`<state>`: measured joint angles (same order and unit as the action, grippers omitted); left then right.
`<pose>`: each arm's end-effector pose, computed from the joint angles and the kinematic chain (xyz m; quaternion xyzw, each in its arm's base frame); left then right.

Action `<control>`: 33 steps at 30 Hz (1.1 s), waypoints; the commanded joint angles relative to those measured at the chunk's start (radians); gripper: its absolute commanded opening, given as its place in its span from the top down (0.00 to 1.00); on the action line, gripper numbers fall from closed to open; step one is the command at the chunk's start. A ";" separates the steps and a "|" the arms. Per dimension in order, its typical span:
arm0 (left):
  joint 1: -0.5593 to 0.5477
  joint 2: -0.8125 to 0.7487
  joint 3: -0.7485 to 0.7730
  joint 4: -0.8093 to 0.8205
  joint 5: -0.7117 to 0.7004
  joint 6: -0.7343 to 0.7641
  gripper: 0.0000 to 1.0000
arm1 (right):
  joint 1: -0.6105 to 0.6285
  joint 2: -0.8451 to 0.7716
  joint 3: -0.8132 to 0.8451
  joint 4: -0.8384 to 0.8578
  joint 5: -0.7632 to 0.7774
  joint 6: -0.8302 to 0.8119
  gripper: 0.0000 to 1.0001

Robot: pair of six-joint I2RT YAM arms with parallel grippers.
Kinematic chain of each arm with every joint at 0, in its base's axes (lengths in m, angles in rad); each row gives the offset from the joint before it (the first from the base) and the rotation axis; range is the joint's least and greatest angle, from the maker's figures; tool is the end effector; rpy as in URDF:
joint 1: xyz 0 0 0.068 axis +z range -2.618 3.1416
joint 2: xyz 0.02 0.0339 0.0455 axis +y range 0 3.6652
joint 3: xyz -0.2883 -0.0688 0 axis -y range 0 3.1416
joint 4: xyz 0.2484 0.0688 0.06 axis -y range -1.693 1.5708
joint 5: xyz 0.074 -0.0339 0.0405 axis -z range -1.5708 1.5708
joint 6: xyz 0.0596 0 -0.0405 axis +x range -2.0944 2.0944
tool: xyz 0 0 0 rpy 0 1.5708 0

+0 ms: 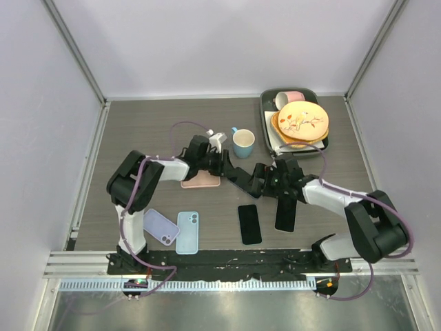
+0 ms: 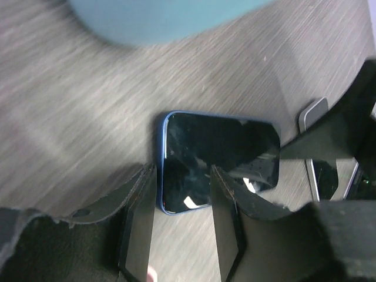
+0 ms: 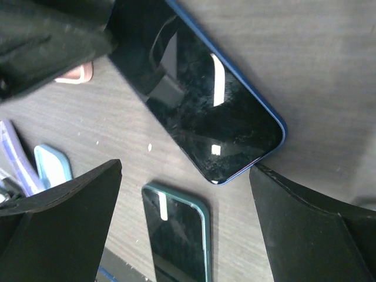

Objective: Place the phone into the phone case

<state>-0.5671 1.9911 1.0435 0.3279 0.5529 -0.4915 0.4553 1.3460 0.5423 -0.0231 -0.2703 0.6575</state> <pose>0.3483 -0.2589 0.1376 0.1572 0.8500 -0.4318 0.2576 0.2268 0.1288 0.1607 0.0444 0.9233 0.2968 0.2395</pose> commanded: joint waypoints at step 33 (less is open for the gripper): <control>-0.027 -0.040 -0.181 0.120 0.047 -0.220 0.53 | -0.076 0.196 0.033 0.159 -0.094 -0.064 0.07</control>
<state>-0.5762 1.8950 0.9318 0.3080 0.4648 -0.6163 0.3744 1.4921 0.6338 0.0929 -0.2127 0.5312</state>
